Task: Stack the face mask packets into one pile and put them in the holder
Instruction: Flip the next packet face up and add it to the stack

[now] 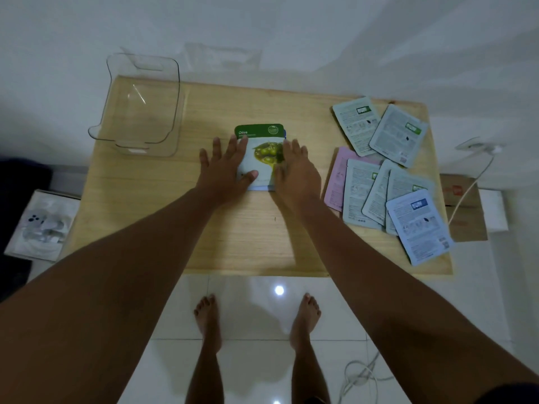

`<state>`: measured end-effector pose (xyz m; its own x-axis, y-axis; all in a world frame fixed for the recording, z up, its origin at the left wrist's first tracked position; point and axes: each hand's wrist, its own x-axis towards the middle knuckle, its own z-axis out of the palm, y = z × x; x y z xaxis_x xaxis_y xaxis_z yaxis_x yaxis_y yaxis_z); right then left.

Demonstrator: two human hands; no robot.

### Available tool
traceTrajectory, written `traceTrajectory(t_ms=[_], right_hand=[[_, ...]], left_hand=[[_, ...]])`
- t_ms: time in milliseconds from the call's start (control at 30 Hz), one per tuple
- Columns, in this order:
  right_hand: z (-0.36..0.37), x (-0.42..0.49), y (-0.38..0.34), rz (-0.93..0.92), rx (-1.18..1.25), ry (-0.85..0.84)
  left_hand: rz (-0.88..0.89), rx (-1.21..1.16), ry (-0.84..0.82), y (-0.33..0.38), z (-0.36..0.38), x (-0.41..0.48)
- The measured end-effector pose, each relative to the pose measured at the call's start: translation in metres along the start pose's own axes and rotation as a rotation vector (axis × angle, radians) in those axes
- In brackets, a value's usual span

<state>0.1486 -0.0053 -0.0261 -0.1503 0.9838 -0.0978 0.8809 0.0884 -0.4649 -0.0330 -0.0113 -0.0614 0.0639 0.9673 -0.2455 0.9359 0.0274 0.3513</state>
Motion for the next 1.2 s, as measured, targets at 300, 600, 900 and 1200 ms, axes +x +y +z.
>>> traceTrajectory(t_ms=[300, 600, 900, 1200], right_hand=[[0.012, 0.005, 0.012, -0.216, -0.086, -0.171], [-0.059, 0.082, 0.072, 0.128, -0.376, -0.011], [-0.063, 0.095, 0.098, 0.265, -0.308, -0.015], [-0.086, 0.092, 0.084, 0.173, -0.001, 0.295]], left_hand=[[0.015, 0.084, 0.020, 0.001, 0.005, -0.002], [-0.015, 0.149, 0.027, 0.011, 0.009, 0.005], [-0.009, 0.126, 0.029, 0.012, 0.007, 0.002], [0.011, 0.103, 0.007, 0.008, 0.003, 0.001]])
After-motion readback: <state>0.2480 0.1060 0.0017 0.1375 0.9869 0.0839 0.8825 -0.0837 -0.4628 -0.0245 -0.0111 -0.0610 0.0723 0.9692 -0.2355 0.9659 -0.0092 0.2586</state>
